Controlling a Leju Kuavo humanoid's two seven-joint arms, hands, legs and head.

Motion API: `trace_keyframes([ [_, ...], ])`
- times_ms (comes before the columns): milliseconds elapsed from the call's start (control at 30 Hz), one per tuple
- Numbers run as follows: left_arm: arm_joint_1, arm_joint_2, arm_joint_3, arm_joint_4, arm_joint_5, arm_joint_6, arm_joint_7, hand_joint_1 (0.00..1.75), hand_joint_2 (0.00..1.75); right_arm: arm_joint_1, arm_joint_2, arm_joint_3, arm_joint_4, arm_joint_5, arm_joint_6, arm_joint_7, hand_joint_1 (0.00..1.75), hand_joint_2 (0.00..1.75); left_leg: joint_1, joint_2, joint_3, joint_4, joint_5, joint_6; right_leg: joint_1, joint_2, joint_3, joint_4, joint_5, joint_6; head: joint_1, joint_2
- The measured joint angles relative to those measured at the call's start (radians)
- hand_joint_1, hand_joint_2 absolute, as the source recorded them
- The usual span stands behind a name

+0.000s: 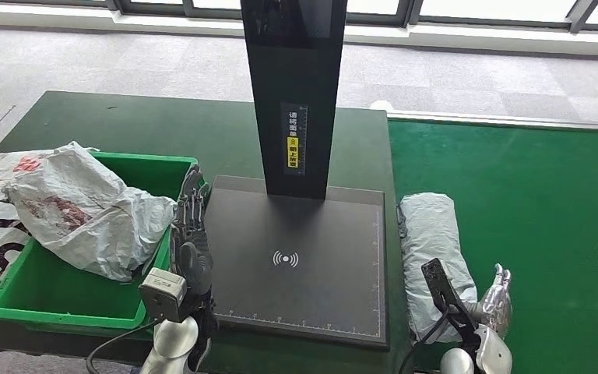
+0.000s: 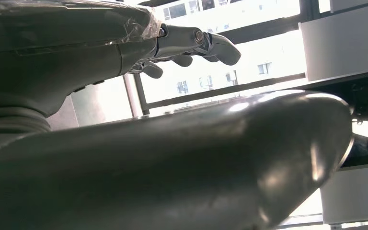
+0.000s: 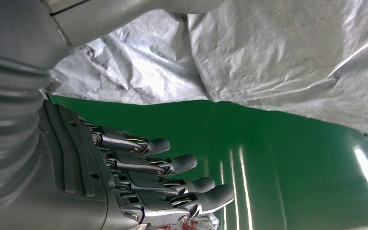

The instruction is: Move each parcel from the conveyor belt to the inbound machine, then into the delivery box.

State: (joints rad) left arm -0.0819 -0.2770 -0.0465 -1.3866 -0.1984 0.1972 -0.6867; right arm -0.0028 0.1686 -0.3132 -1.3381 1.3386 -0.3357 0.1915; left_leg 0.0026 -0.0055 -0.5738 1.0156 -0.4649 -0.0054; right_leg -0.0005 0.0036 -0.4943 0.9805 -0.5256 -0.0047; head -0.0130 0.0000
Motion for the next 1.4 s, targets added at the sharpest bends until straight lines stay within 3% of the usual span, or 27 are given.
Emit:
trace_keyframes([
  [500, -0.005, 0.000, 0.002, 0.007, 0.000, 0.000, 0.001, 0.00, 0.00, -0.021, -0.003, -0.013, 0.048, 0.005, 0.011, 0.001, 0.00, 1.75, 0.000, 0.000, 0.000, 0.000, 0.000, 0.000, 0.000, 0.000, 0.000, 0.000, 0.000, 0.000, 0.000, 0.000],
  [633, -0.012, 0.000, 0.005, 0.026, -0.001, -0.003, 0.001, 0.00, 0.00, -0.073, -0.008, -0.038, 0.166, -0.029, -0.026, -0.069, 0.00, 1.75, 0.000, 0.000, 0.000, 0.000, 0.000, 0.000, 0.000, 0.000, 0.000, 0.000, 0.000, 0.000, 0.000, 0.000],
  [667, -0.016, 0.000, 0.005, 0.034, -0.001, -0.005, 0.001, 0.00, 0.00, -0.090, -0.008, -0.042, 0.201, -0.062, -0.037, -0.115, 0.06, 1.75, 0.000, 0.000, 0.000, 0.000, 0.000, 0.000, 0.000, 0.000, 0.000, 0.000, 0.000, 0.000, 0.000, 0.000],
  [800, -0.043, 0.000, 0.005, 0.073, -0.016, -0.005, 0.001, 0.00, 0.00, -0.156, 0.018, -0.035, 0.353, -0.234, -0.010, -0.301, 1.75, 1.75, 0.000, 0.002, 0.001, 0.000, 0.000, 0.000, 0.001, 0.001, 0.000, 0.000, 0.000, 0.000, 0.000, 0.000],
  [933, -0.044, 0.000, 0.005, 0.081, -0.023, 0.000, 0.001, 0.00, 0.00, -0.170, 0.030, -0.026, 0.390, -0.304, -0.020, -0.363, 1.75, 1.75, 0.001, 0.006, 0.001, 0.000, 0.000, 0.000, 0.002, 0.004, 0.000, 0.000, 0.001, -0.001, 0.000, 0.000],
  [1400, -0.045, -0.001, 0.005, 0.091, -0.032, 0.000, 0.001, 0.00, 0.00, -0.177, 0.036, -0.007, 0.387, -0.329, 0.016, -0.358, 1.75, 1.75, 0.002, 0.010, 0.004, 0.000, 0.000, -0.001, 0.002, 0.009, 0.000, 0.000, 0.003, -0.003, 0.000, 0.000],
])
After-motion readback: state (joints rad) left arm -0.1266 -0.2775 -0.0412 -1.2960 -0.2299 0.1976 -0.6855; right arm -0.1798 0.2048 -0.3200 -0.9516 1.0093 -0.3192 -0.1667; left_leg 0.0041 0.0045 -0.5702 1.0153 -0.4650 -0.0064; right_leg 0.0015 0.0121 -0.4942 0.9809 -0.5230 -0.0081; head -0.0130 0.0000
